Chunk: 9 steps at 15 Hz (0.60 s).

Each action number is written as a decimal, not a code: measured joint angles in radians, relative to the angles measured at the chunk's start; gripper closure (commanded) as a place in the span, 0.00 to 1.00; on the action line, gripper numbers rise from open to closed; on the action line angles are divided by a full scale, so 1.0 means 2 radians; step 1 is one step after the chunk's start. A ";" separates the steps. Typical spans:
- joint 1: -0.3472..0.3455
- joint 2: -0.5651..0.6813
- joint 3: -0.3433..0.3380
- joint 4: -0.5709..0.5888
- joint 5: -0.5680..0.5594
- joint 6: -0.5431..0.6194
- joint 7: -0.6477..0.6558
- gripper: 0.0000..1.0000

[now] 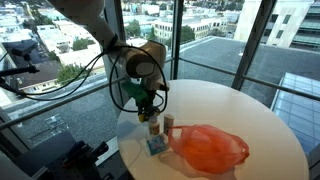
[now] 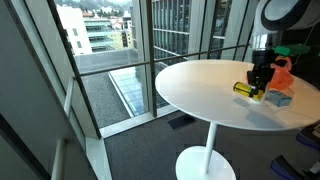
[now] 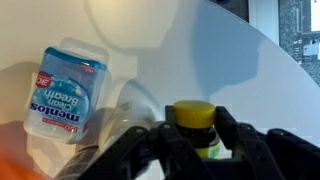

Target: Remove the yellow and brown bottle from the plastic bag and put it on the table

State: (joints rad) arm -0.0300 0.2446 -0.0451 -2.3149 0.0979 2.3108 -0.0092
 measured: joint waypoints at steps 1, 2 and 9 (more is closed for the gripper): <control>-0.001 0.002 -0.003 0.000 -0.004 0.002 0.000 0.81; -0.001 0.004 -0.005 0.000 -0.006 0.004 0.000 0.81; -0.005 0.011 -0.009 0.001 -0.016 0.013 0.000 0.81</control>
State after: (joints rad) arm -0.0393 0.2657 -0.0631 -2.3133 0.0663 2.3374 -0.0086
